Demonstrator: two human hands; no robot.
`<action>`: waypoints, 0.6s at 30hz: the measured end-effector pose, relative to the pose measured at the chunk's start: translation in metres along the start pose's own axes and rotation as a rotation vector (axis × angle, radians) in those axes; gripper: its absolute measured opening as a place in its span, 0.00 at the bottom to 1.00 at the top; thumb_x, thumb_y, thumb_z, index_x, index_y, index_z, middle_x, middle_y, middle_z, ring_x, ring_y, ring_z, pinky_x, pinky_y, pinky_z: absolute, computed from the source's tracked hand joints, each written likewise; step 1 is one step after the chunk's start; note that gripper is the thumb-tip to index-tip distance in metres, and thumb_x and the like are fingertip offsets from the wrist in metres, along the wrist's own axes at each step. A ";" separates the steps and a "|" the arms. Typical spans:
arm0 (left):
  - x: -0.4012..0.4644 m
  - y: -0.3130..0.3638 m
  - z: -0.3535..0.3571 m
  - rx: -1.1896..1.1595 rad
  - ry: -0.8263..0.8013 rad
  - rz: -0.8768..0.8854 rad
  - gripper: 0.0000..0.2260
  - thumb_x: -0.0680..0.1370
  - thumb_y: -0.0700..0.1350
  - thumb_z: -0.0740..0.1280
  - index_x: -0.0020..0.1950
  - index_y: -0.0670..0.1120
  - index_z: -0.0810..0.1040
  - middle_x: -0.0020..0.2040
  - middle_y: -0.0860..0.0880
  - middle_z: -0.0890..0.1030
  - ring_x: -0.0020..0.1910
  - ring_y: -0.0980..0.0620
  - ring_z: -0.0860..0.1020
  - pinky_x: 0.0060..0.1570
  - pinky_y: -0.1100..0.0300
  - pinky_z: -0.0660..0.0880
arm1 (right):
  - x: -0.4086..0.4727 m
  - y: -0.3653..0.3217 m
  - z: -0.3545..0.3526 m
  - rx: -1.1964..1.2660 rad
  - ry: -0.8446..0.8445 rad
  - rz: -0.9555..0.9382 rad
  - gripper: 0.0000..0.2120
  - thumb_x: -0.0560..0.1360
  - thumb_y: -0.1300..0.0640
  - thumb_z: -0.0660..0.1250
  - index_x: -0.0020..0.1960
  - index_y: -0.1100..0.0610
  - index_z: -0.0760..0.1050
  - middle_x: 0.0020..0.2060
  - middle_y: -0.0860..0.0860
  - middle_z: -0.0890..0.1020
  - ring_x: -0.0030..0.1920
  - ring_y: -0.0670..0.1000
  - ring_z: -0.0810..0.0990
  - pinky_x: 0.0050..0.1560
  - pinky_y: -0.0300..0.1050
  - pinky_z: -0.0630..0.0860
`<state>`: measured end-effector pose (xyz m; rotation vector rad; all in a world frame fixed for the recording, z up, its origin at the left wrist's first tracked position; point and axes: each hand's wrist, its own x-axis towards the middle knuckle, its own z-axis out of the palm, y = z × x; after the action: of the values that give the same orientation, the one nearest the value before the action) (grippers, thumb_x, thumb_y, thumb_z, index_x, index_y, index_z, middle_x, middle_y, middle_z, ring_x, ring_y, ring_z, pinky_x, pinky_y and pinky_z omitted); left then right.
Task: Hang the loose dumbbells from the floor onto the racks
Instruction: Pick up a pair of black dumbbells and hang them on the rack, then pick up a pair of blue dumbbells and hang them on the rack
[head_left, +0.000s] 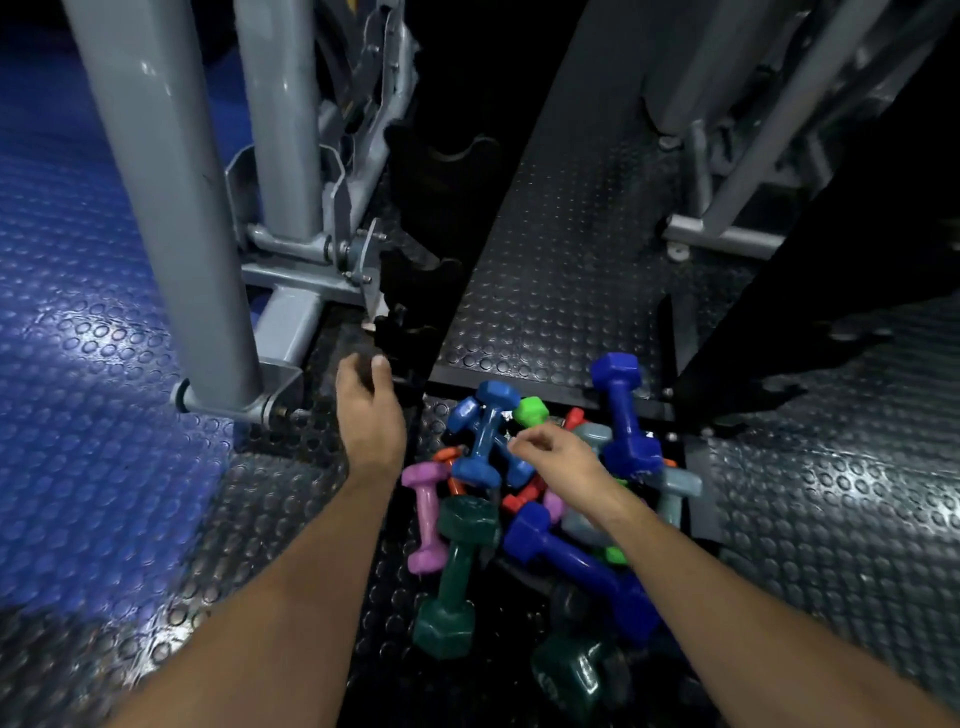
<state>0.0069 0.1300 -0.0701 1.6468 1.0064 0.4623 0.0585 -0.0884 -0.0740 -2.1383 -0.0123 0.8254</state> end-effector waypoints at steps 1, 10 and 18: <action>-0.014 0.000 0.003 0.026 0.011 0.009 0.22 0.85 0.52 0.59 0.75 0.40 0.68 0.73 0.43 0.73 0.72 0.49 0.71 0.73 0.54 0.65 | -0.008 0.008 -0.008 -0.029 -0.011 0.021 0.13 0.79 0.48 0.72 0.59 0.54 0.82 0.54 0.48 0.85 0.56 0.49 0.83 0.57 0.43 0.76; -0.116 -0.032 0.046 0.347 -0.421 0.113 0.16 0.81 0.50 0.67 0.66 0.45 0.77 0.58 0.47 0.82 0.57 0.46 0.81 0.60 0.50 0.77 | -0.061 0.094 -0.041 -0.276 0.141 0.095 0.06 0.77 0.51 0.71 0.52 0.51 0.82 0.49 0.52 0.85 0.51 0.55 0.83 0.50 0.46 0.76; -0.133 -0.058 0.089 0.886 -0.989 0.358 0.34 0.74 0.52 0.76 0.76 0.44 0.67 0.71 0.44 0.69 0.68 0.40 0.72 0.71 0.46 0.68 | -0.098 0.157 -0.052 -0.318 0.203 0.151 0.29 0.72 0.46 0.78 0.68 0.57 0.76 0.59 0.55 0.76 0.61 0.58 0.78 0.67 0.49 0.72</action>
<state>-0.0250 -0.0274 -0.1272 2.4413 0.1155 -0.6627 -0.0300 -0.2555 -0.1072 -2.5407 0.1327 0.7255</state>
